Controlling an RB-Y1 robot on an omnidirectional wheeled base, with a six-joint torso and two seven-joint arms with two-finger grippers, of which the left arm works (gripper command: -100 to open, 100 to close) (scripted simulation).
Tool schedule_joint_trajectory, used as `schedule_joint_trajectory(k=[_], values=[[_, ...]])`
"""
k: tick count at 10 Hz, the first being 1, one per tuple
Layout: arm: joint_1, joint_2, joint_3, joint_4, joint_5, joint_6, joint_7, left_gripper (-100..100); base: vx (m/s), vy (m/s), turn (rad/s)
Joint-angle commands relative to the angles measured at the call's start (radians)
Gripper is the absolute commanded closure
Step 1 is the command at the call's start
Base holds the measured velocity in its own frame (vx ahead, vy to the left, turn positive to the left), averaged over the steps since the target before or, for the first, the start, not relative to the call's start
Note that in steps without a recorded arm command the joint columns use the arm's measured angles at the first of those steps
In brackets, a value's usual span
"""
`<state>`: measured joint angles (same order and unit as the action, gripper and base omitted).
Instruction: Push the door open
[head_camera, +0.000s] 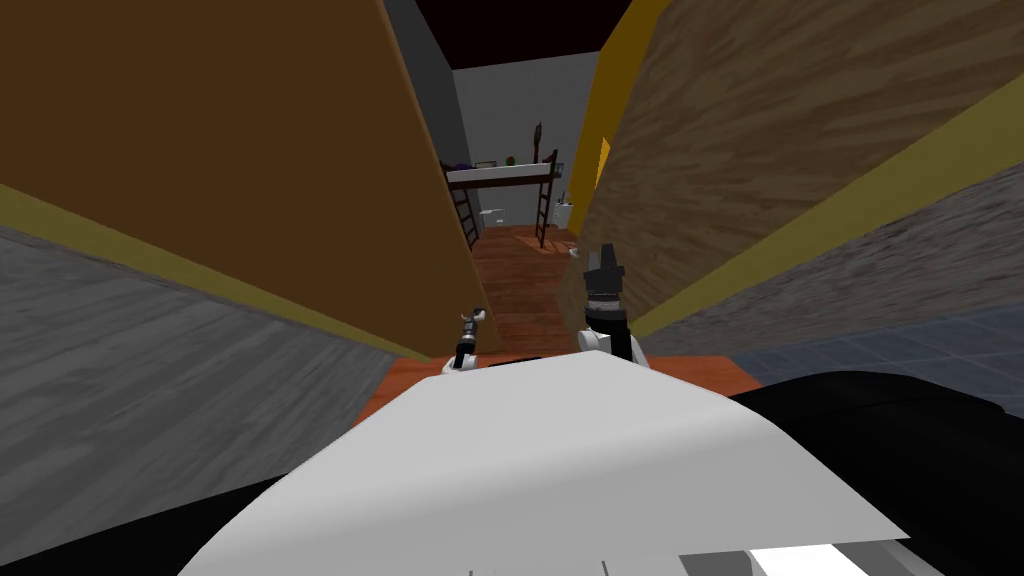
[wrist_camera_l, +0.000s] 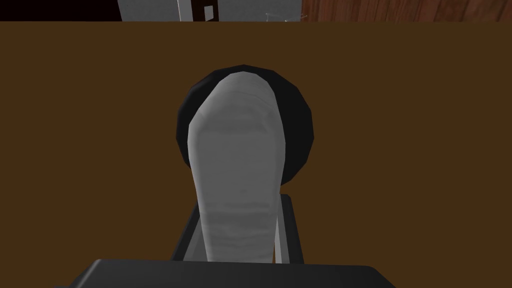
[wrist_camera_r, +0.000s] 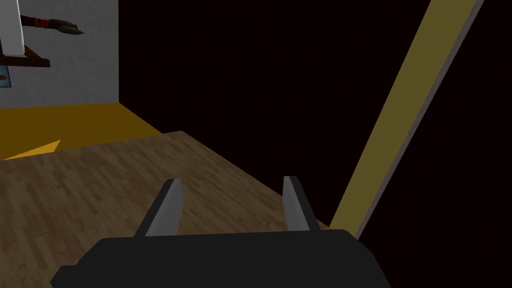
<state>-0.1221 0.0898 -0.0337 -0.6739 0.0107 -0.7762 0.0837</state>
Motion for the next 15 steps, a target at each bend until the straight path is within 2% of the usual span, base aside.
schedule_joint_trajectory(k=[1,4,6,7,15], values=[[-0.019,0.010,0.027,0.025,0.013,-0.018,-0.008,100,0.175,-0.099,0.055],[-0.019,0.014,0.060,0.030,0.030,-0.018,-0.021,100,0.206,-0.085,0.062],[-0.019,0.014,0.060,0.030,0.030,-0.018,-0.021,100,0.084,-0.021,0.007],[-0.019,0.015,0.084,0.033,0.042,-0.018,-0.031,100,0.132,-0.079,0.079],[-0.019,0.019,0.171,0.045,0.087,-0.018,-0.066,100,0.191,-0.089,0.066]])
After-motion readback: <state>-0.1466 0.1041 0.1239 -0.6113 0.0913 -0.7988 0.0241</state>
